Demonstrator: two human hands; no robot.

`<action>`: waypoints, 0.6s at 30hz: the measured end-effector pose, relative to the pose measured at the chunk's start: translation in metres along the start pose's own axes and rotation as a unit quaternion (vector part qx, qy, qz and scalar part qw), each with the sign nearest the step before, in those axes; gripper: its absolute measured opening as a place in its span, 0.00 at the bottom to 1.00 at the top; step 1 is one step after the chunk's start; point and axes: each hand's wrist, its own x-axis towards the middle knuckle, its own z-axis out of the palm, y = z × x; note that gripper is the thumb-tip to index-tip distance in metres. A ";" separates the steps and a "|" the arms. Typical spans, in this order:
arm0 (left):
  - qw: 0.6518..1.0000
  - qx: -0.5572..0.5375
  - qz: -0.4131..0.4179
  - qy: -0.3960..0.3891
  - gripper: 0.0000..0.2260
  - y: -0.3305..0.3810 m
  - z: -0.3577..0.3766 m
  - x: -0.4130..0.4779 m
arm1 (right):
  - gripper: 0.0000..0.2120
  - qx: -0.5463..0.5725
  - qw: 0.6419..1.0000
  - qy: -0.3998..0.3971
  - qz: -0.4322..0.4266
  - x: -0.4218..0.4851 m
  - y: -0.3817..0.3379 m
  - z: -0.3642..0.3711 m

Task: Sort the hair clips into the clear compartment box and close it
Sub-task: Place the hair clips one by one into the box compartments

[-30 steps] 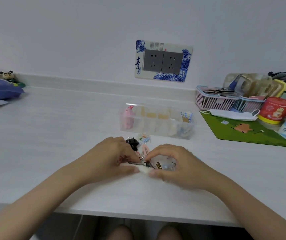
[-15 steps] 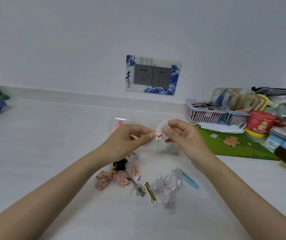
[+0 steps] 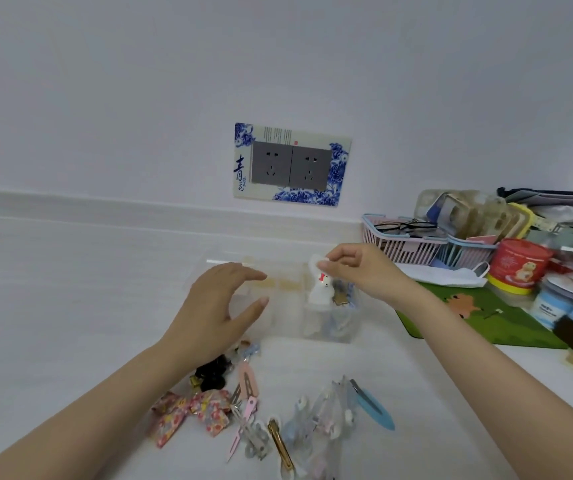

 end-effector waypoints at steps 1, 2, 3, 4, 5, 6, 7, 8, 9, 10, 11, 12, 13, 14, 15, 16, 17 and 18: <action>1.000 0.003 0.003 0.001 0.21 0.000 0.001 0.000 | 0.10 -0.014 1.000 -0.004 -0.008 0.000 0.001 0.003; 1.000 0.006 0.006 0.001 0.21 0.000 0.001 0.000 | 0.10 -0.035 0.999 -0.002 -0.015 -0.001 0.002 0.006; 1.000 0.010 0.007 0.000 0.21 0.000 0.002 0.000 | 0.10 -0.059 0.998 0.002 -0.020 0.000 0.004 0.008; 1.000 0.013 0.008 0.000 0.21 0.000 0.002 0.000 | 0.09 -0.083 0.996 0.006 -0.024 0.002 0.007 0.011; 1.000 0.016 0.007 -0.001 0.21 -0.001 0.003 -0.001 | 0.09 -0.111 0.993 0.009 -0.027 0.004 0.010 0.013; 1.000 0.016 0.004 -0.003 0.21 -0.002 0.003 -0.001 | 0.08 -0.135 0.990 0.012 -0.033 0.004 0.012 0.014; 1.000 0.017 0.000 -0.004 0.20 -0.002 0.003 -0.002 | 0.08 -0.152 0.987 0.018 -0.042 0.004 0.014 0.014; 1.000 0.017 -0.002 -0.005 0.20 -0.002 0.003 -0.002 | 0.07 -0.159 0.985 0.029 -0.054 0.003 0.015 0.013; 1.000 0.016 -0.002 -0.004 0.20 -0.002 0.003 -0.002 | 0.07 -0.158 0.984 0.042 -0.074 0.001 0.015 0.012; 1.000 0.015 -0.002 -0.003 0.20 -0.001 0.003 -0.002 | 0.08 -0.152 0.982 0.051 -0.099 -0.002 0.013 0.011; 1.000 0.014 -0.002 -0.003 0.20 -0.001 0.003 -0.003 | 0.11 -0.148 0.980 0.052 -0.123 -0.006 0.010 0.011; 1.000 0.013 -0.003 -0.004 0.20 0.000 0.003 -0.003 | 0.15 -0.152 0.977 0.042 -0.144 -0.010 0.008 0.011; 1.000 0.013 -0.002 -0.005 0.20 0.000 0.003 -0.003 | 0.21 -0.175 0.972 0.022 -0.158 -0.013 0.006 0.012; 1.000 0.015 -0.001 -0.007 0.20 0.000 0.003 -0.003 | 0.25 -0.213 0.964 -0.005 -0.160 -0.015 0.005 0.014; 1.000 0.018 -0.001 -0.010 0.20 0.000 0.003 -0.003 | 0.27 -0.255 0.955 -0.031 -0.150 -0.018 0.004 0.016; 1.000 0.023 0.000 -0.014 0.20 0.001 0.002 -0.003 | 0.27 -0.283 0.948 -0.048 -0.137 -0.020 0.004 0.018; 0.999 0.028 0.001 -0.019 0.21 0.001 0.002 -0.004 | 0.26 -0.293 0.946 -0.053 -0.129 -0.022 0.005 0.019; 0.999 0.031 0.004 -0.023 0.21 0.002 0.002 -0.005 | 0.26 -0.291 0.947 -0.051 -0.126 -0.023 0.004 0.020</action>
